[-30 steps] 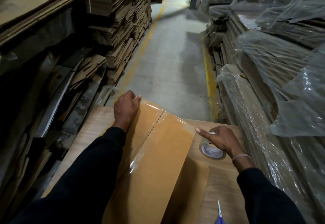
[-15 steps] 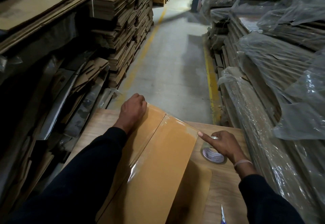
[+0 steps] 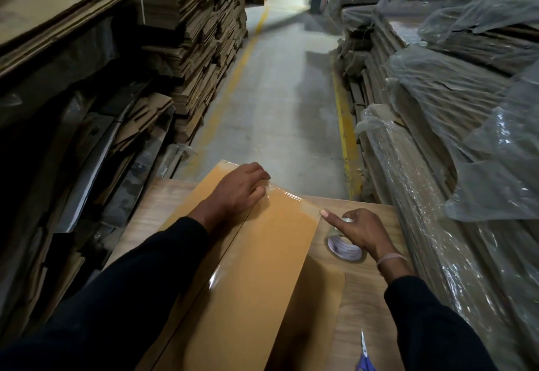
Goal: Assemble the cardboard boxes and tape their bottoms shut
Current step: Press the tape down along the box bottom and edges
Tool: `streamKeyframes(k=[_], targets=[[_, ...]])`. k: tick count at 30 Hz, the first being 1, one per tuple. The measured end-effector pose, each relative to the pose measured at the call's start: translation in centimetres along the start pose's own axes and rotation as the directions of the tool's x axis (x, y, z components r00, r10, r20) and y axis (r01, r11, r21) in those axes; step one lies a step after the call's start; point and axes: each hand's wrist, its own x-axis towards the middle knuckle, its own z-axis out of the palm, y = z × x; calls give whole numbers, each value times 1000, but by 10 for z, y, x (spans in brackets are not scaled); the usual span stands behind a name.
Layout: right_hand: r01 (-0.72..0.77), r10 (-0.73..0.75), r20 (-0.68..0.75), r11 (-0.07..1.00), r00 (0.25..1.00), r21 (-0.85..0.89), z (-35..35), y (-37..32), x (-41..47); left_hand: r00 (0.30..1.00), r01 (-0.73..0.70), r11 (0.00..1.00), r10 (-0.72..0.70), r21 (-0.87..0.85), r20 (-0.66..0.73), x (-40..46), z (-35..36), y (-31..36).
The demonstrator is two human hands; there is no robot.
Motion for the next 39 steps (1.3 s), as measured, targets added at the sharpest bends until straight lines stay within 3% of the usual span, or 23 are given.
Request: streamKeyframes(k=[2, 8, 12, 16, 26, 30, 39], targets=[[-2, 2, -3, 1000, 1000, -2, 1, 1, 2, 999, 45, 999, -45, 2, 11, 3, 2, -1], [-30, 30, -5, 1000, 1000, 3, 1, 0, 1, 952, 74, 993, -98, 92, 291, 28, -10, 7], [-37, 37, -3, 999, 999, 15, 0, -4, -2, 878, -69, 943, -98, 325, 469, 35, -11, 39], [-51, 51, -2, 999, 999, 8, 0, -7, -2, 898, -148, 983, 88, 109, 430, 22, 18, 72], [-94, 99, -74, 993, 992, 77, 10, -2, -3, 856, -63, 986, -25, 152, 517, 38, 37, 98], [-121, 145, -149, 980, 978, 158, 18, 0, -10, 833, -98, 992, 41, 74, 551, 52, 32, 97], [-220, 266, -232, 953, 936, 207, 36, -6, -84, 682, -475, 877, 416, -70, 601, 50, 27, 106]])
